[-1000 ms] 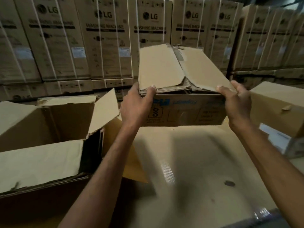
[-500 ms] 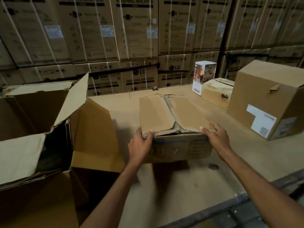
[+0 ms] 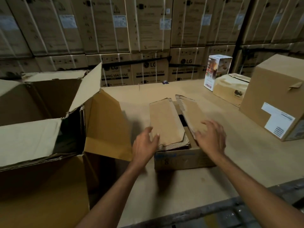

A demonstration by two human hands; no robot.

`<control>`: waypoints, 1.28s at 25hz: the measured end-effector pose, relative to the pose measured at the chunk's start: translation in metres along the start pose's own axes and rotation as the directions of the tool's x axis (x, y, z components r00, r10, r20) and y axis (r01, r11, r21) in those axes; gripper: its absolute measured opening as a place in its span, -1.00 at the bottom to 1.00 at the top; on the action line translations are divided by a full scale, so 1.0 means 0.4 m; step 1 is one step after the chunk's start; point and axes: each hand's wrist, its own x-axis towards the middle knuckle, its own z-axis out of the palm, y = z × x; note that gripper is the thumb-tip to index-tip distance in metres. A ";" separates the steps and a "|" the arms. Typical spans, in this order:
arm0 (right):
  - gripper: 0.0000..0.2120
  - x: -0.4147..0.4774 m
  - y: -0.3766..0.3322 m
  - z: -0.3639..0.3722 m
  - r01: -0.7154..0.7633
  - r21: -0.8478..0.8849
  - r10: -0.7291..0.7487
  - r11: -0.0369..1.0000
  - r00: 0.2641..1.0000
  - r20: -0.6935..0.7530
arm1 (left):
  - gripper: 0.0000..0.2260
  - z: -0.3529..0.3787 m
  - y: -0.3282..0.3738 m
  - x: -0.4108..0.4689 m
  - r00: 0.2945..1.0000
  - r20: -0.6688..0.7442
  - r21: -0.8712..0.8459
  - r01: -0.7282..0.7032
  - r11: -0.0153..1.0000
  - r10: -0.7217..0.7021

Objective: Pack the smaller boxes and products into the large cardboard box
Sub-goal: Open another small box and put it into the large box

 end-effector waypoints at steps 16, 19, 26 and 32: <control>-0.79 -0.188 -0.991 0.001 0.638 0.317 -0.652 0.702 0.755 -0.074 | -0.79 -0.910 -0.195 0.022 0.665 -0.746 0.034 0.095 0.995 -0.038; -0.83 -0.241 -1.111 0.045 0.662 0.224 -0.682 0.716 0.731 0.021 | -0.78 -0.980 -0.322 0.003 0.700 -0.707 0.079 0.215 0.973 -0.097; -0.79 -0.333 -1.203 0.132 0.598 -0.160 -0.553 0.785 0.794 0.254 | -0.65 -1.134 -0.542 -0.024 0.848 -0.449 0.486 0.497 0.719 -0.282; -0.68 -0.332 -1.213 0.151 0.470 -0.426 -0.384 0.773 0.881 0.276 | -0.50 -1.148 -0.603 -0.009 0.854 -0.367 0.372 0.499 0.783 -0.369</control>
